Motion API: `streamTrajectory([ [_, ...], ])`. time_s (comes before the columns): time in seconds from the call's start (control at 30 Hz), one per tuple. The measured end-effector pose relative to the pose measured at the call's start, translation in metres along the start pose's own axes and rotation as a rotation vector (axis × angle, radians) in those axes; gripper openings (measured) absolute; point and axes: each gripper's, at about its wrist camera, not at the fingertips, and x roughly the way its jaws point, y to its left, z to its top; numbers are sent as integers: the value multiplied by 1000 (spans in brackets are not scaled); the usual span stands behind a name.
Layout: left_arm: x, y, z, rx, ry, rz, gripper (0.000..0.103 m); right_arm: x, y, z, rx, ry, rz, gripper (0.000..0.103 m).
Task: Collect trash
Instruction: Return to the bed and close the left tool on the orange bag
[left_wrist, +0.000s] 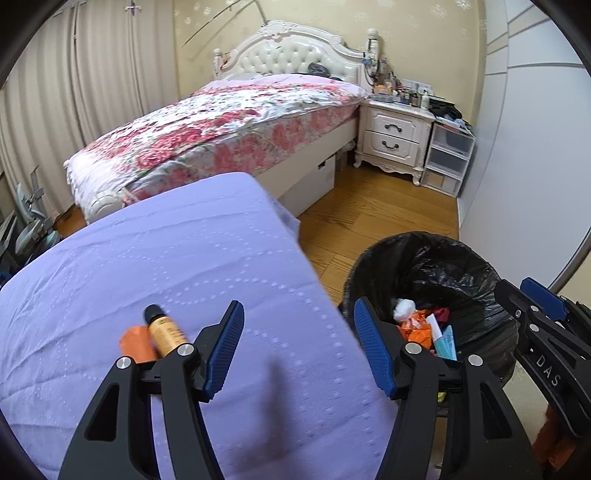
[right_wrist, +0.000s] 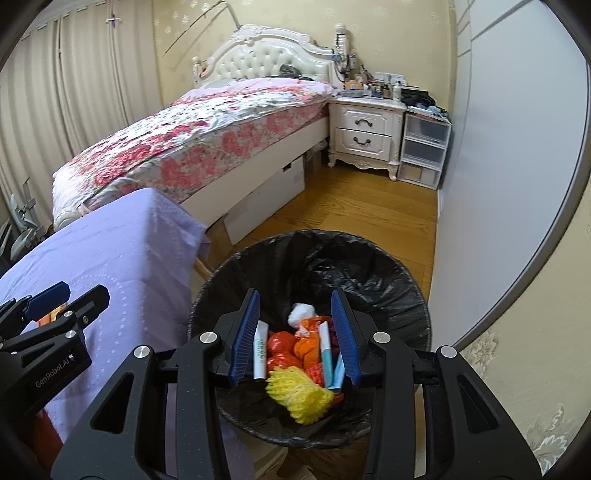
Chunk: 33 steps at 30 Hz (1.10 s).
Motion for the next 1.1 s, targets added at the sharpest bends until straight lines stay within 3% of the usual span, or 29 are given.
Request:
streamTrajectory([
  [0.53,-13,102,-40,-184,61,145,61,-7,85,-14,-132,28,144,40],
  [1.0,3,118,-40,-236,105,85,62,-1,114,-22,-177,59,168,40],
  [1.1,4,121,-41,-240,110,64,54,0,116,-22,-178,62,174,40],
])
